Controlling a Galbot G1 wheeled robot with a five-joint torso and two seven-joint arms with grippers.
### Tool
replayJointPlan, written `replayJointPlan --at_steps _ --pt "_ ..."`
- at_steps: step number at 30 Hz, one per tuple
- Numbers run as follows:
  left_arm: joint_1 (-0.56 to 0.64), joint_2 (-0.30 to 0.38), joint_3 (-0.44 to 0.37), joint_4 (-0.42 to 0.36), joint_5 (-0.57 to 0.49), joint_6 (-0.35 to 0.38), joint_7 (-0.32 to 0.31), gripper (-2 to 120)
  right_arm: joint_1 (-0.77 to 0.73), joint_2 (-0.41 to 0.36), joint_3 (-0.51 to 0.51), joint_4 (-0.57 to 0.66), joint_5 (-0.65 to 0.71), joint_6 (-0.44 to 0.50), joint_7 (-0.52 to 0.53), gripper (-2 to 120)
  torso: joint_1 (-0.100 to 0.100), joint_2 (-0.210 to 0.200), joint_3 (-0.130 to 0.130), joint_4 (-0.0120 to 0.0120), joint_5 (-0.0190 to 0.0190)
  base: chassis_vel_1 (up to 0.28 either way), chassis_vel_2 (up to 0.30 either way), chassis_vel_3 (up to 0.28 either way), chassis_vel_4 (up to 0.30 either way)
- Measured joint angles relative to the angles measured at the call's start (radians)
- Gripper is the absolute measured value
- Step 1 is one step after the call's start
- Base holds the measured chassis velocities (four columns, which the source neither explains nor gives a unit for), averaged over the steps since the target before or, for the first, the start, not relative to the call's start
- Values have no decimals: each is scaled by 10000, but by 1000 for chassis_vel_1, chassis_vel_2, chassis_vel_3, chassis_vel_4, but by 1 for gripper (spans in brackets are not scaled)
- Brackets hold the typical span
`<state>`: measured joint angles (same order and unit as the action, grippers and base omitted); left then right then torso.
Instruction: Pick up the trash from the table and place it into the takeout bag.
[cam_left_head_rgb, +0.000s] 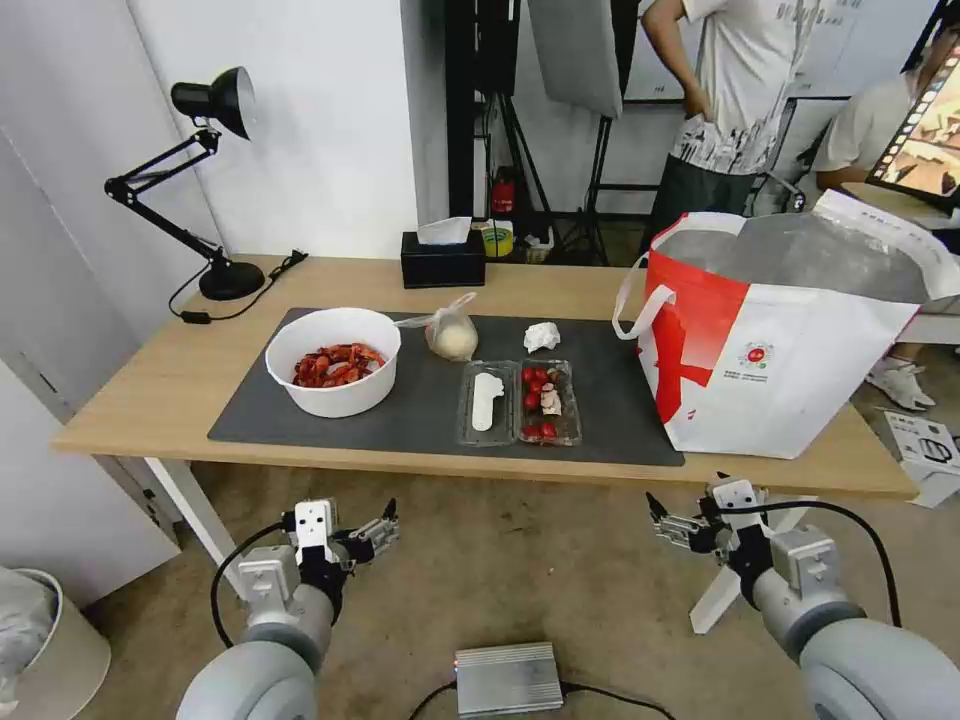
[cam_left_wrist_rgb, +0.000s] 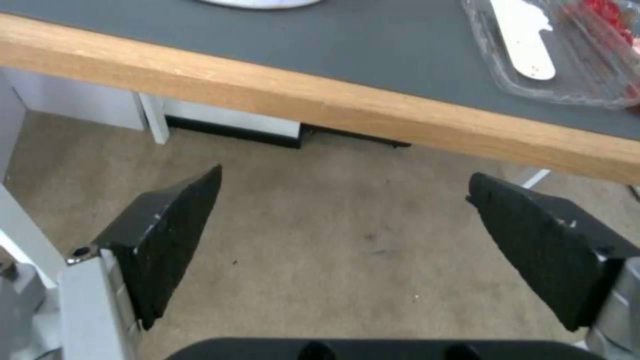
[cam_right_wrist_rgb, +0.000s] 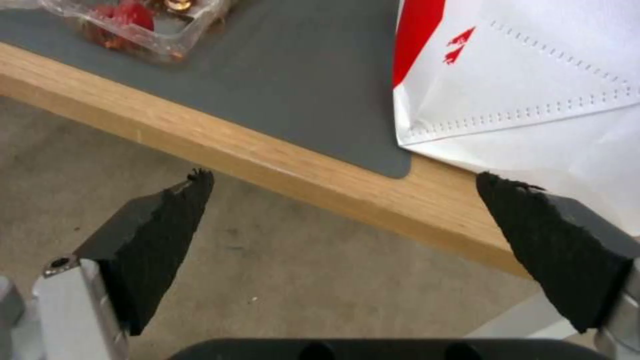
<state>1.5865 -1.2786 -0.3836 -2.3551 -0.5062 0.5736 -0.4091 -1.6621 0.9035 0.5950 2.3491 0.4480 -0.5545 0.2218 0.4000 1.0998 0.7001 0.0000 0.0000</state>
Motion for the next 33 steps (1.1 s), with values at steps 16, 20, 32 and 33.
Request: replayJointPlan --at_steps 16,20,32,33 --pt "-176 -11 17 7 -194 -369 60 100 160 -68 -16 50 11 564 -210 100 -1 3 0 1 0 0 0 0 0" --pt "-356 -6 82 105 -411 -522 75 100 299 -158 -27 -37 127 1066 -420 100 -1 2 0 1 0 0 0 0 0" --pt "-1134 117 146 -1 -4565 -575 -992 100 780 -309 -210 -374 585 2054 -775 100 -2 2 -1 1 1 0 0 0 0" --pt "-1278 140 149 -23 -5272 -559 -1193 100 796 -302 -211 -391 644 2104 -789 100 -2 2 -1 1 0 0 0 0 0"
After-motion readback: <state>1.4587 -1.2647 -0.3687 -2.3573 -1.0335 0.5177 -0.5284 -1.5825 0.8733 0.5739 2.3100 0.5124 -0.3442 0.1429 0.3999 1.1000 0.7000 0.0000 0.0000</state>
